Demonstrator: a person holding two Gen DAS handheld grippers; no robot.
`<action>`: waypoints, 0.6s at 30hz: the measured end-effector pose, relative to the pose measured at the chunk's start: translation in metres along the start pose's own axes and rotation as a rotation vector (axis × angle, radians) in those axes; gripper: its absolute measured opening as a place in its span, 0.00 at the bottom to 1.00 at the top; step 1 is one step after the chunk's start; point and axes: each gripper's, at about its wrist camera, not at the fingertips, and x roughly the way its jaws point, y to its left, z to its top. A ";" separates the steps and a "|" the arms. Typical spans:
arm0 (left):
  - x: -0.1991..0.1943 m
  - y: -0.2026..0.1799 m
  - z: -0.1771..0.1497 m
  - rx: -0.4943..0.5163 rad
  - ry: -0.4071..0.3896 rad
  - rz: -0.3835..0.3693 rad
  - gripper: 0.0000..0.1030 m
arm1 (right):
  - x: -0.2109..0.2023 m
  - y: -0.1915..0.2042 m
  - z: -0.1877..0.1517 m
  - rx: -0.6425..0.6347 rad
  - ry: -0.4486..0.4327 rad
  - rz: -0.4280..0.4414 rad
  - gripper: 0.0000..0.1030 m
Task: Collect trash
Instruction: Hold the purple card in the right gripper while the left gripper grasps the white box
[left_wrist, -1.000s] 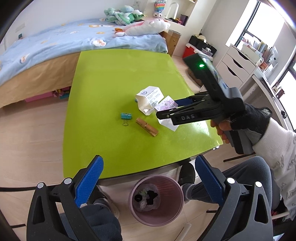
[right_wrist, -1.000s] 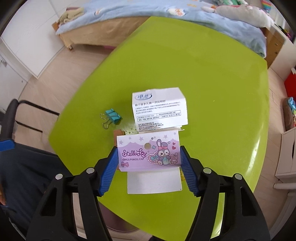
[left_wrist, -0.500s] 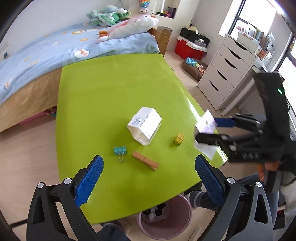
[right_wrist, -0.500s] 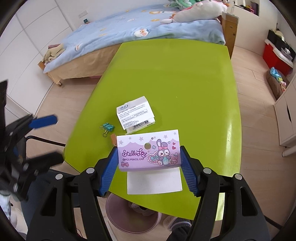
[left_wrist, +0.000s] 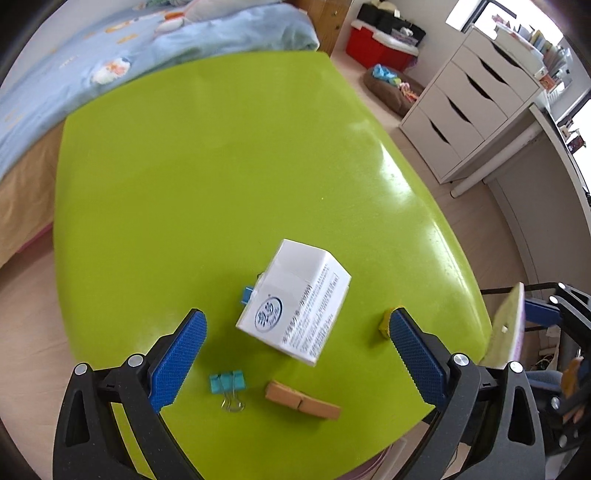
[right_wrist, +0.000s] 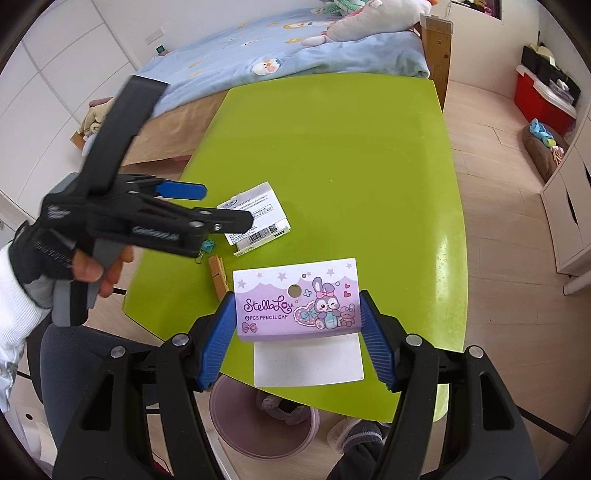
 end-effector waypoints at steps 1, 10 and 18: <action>0.006 0.001 0.002 0.000 0.013 -0.008 0.92 | 0.000 -0.001 0.000 0.002 0.001 0.000 0.63; 0.024 -0.004 0.003 0.006 0.048 -0.005 0.60 | 0.008 -0.002 -0.003 0.009 0.014 0.005 0.63; 0.004 -0.007 -0.002 0.008 -0.014 0.001 0.33 | 0.012 0.004 -0.004 0.006 0.013 0.008 0.63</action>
